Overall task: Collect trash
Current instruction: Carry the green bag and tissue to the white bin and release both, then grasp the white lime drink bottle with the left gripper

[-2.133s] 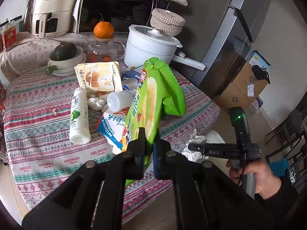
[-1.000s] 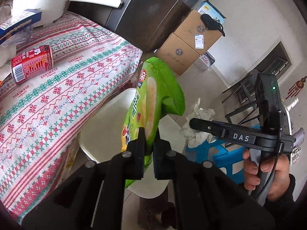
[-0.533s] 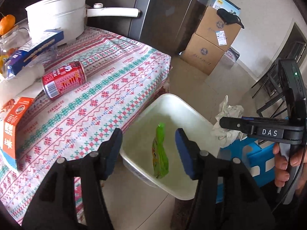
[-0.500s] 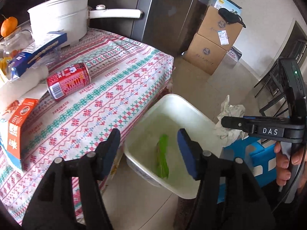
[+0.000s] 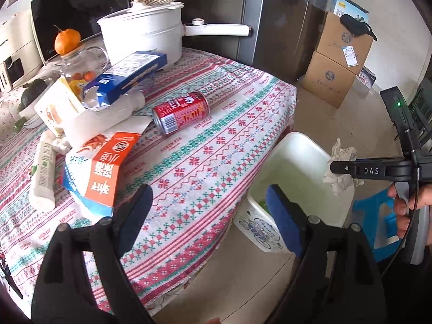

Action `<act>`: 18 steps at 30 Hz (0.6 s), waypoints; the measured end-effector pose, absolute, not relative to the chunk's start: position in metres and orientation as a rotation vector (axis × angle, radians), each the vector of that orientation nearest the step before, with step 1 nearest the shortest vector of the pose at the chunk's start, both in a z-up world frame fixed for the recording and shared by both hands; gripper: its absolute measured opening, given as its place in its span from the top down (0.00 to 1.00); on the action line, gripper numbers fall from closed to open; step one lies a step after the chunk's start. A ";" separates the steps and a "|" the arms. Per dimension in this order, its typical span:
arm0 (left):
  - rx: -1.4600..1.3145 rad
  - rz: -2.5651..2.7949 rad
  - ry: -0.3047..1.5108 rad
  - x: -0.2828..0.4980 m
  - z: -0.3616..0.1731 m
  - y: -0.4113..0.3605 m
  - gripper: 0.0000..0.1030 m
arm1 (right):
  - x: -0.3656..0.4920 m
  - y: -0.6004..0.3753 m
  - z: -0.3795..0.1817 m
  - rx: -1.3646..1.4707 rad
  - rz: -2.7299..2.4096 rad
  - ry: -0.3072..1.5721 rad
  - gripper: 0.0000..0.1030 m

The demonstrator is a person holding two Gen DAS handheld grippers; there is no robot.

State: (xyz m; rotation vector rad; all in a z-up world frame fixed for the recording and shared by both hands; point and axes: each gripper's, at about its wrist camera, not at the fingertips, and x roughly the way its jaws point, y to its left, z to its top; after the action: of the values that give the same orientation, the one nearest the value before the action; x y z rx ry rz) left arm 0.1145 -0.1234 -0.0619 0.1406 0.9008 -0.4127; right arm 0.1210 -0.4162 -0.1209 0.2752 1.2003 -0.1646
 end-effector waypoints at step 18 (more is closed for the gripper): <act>0.144 -0.343 0.863 0.105 -0.046 -0.075 0.11 | 0.130 -0.379 -0.104 0.282 -0.111 1.148 0.35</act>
State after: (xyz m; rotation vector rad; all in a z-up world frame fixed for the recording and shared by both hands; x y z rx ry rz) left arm 0.1049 -0.0750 -0.0464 0.1438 0.8631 -0.3431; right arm 0.1302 -0.3785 -0.1042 0.2817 1.1479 -0.1113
